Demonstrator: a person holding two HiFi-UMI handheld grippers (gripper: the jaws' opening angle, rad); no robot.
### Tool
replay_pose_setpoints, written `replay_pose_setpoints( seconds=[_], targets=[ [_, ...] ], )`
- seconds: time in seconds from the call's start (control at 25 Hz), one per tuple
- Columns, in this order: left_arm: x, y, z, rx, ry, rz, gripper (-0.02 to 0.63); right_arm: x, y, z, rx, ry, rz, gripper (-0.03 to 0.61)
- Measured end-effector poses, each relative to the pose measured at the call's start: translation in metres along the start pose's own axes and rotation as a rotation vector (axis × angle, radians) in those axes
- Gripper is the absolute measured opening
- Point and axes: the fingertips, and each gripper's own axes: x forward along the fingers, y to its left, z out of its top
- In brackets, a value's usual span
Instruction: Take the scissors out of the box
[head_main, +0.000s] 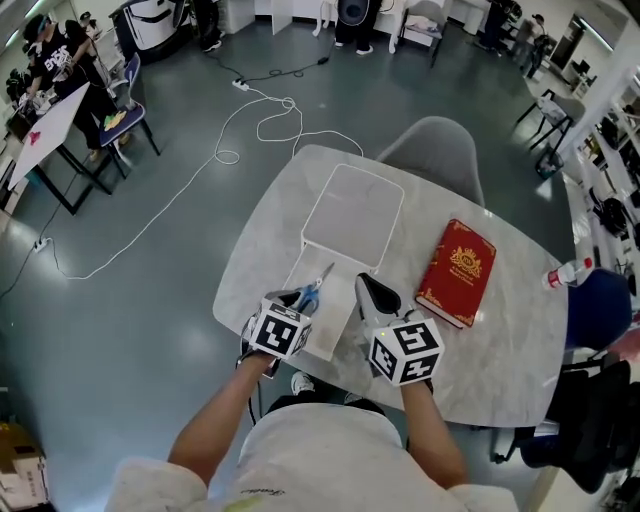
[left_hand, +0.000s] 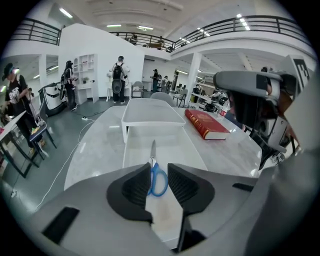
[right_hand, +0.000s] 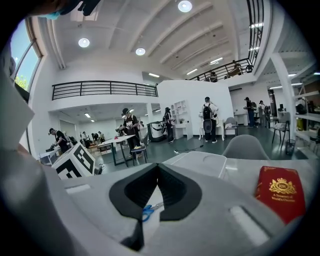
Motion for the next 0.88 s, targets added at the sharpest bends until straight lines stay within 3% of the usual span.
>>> replay_pose_setpoints(
  seconds=[0.24, 0.88],
  targets=[
    [0.020, 0.001, -0.005, 0.070, 0.072, 0.023, 0.083, 0.010, -0.016, -0.003, 0.022, 0.006, 0.009, 0.005],
    [0.059, 0.007, -0.020, 0.050, 0.276, 0.114, 0.123, 0.029, -0.061, -0.022, 0.085, 0.065, 0.118, 0.005]
  ],
)
